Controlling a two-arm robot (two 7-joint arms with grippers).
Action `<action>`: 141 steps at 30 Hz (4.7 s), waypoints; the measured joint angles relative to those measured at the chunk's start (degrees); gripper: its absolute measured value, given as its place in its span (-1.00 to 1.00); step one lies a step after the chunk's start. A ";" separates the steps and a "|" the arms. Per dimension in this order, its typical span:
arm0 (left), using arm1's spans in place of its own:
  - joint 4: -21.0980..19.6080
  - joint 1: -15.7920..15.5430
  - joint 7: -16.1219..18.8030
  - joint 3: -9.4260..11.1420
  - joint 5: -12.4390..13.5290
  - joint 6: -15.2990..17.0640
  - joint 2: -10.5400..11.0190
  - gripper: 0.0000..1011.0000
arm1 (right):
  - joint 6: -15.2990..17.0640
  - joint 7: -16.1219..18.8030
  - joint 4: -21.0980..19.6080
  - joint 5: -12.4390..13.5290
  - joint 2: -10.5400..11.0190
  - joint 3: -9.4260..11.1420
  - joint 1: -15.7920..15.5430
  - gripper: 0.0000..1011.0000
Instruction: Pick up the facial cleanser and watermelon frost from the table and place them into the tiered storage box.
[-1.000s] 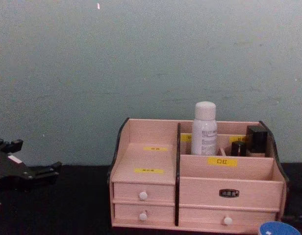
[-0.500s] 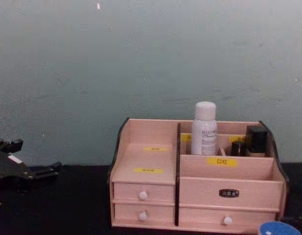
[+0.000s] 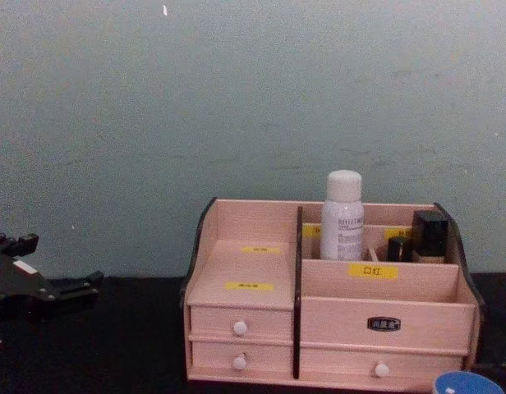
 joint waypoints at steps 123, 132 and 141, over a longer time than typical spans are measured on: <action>0.00 0.00 0.00 0.00 0.00 0.00 0.00 0.98 | -8.89 1.94 32.17 -8.75 -25.80 -10.49 32.60 0.42; 0.00 0.00 0.00 0.00 0.00 0.00 0.00 0.98 | -8.92 1.83 35.86 -10.03 -27.37 -9.60 33.98 0.42; 0.00 0.00 0.00 0.00 0.00 0.00 0.00 0.98 | -8.89 1.93 36.51 -10.17 -27.66 -9.09 34.13 0.42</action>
